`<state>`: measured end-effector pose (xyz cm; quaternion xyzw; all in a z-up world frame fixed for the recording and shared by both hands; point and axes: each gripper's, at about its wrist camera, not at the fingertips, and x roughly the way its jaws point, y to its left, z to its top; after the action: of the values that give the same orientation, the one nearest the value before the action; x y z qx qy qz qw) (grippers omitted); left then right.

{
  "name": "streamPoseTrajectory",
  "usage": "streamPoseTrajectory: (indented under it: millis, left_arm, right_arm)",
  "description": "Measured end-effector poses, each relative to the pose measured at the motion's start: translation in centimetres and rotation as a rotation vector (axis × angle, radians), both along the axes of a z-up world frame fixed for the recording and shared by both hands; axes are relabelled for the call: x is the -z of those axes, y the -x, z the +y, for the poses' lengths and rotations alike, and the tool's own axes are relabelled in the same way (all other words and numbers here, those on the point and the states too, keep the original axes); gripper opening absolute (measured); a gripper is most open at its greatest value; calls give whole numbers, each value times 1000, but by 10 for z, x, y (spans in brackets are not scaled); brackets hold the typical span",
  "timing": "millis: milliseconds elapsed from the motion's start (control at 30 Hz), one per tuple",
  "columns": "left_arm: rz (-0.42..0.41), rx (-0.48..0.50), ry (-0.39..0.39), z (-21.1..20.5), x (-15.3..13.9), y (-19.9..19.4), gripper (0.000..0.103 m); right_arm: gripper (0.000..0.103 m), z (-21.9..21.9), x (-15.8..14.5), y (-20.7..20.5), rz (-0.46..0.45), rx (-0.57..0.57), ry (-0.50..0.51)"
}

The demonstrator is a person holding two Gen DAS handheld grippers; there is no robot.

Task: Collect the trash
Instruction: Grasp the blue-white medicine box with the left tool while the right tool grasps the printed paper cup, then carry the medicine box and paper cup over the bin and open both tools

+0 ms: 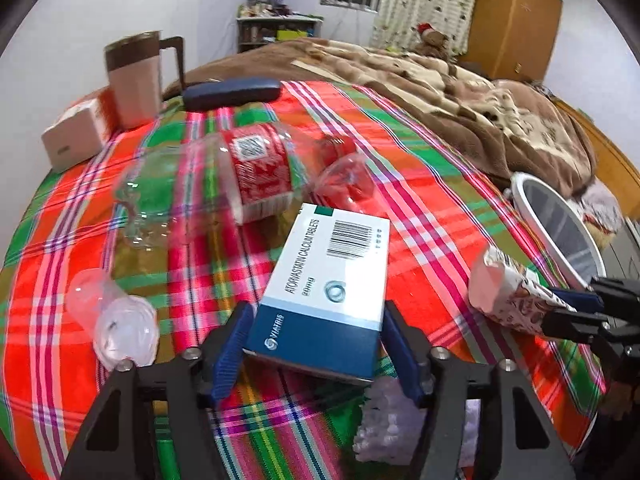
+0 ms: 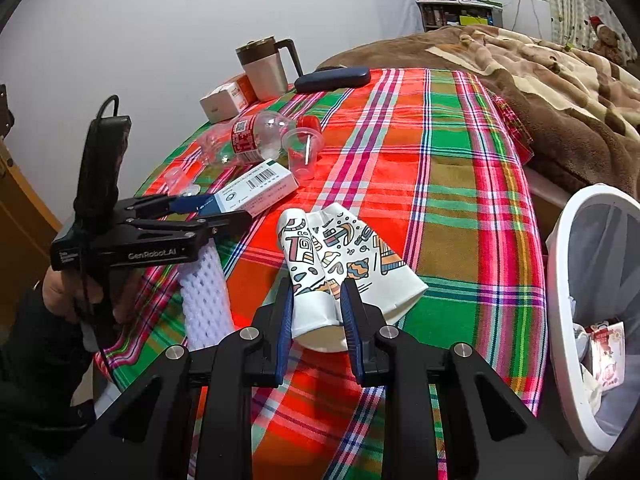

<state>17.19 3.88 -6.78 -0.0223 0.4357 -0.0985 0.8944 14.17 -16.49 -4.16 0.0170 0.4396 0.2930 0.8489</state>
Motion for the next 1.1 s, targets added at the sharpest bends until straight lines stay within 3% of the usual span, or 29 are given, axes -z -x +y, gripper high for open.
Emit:
streamPoseTrajectory:
  millis: [633, 1100]
  left_arm:
    - [-161, -58, 54, -10, -52, 49, 62]
    - [-157, -38, 117, -37, -54, 64, 62]
  right_arm:
    - [23, -19, -17, 11, -61, 49, -31]
    - [23, -39, -26, 15, -87, 104, -42]
